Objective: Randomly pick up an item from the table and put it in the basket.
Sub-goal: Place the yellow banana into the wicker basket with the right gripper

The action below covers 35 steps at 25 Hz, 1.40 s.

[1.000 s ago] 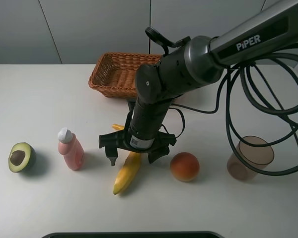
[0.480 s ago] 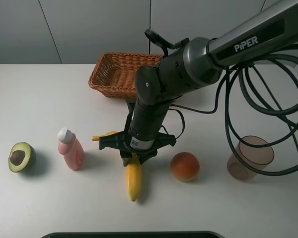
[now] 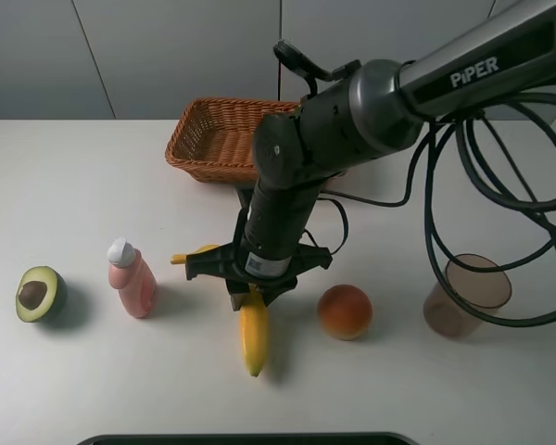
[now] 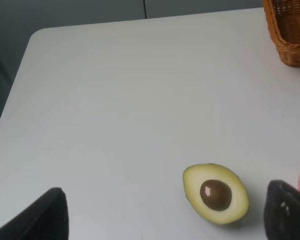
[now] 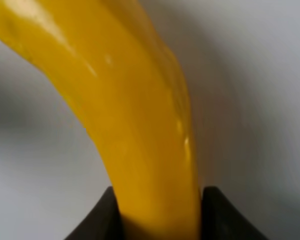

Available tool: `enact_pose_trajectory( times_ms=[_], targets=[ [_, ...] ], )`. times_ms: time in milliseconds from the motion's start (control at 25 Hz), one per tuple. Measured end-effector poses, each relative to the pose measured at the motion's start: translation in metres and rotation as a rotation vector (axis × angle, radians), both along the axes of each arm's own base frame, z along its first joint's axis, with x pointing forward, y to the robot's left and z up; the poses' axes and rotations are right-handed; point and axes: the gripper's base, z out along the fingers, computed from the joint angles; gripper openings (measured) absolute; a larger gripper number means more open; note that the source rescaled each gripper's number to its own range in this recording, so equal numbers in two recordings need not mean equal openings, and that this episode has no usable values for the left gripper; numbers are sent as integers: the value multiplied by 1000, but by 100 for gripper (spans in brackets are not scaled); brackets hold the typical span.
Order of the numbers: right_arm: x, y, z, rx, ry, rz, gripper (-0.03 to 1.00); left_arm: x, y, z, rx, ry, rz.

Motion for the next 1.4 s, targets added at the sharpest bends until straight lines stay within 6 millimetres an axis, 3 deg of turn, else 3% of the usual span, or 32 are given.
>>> enact_pose_trajectory(
  times_ms=[200, 480, 600, 720, 920, 1120, 1400],
  targets=[
    [13, -3, 54, 25, -86, 37, 1, 0, 0, 0, 0, 0, 0],
    [38, -18, 158, 16, -294, 118, 1, 0, 0, 0, 0, 0, 0],
    [56, -25, 189, -21, -440, 210, 1, 0, 0, 0, 0, 0, 0],
    [75, -34, 207, -59, -574, 337, 1, 0, 0, 0, 0, 0, 0],
    [102, -36, 193, -209, -707, 652, 1, 0, 0, 0, 0, 0, 0],
    [132, -21, 149, -324, -791, 885, 1, 0, 0, 0, 0, 0, 0],
    [166, 9, 105, -316, -907, 967, 1, 0, 0, 0, 0, 0, 0]
  ],
)
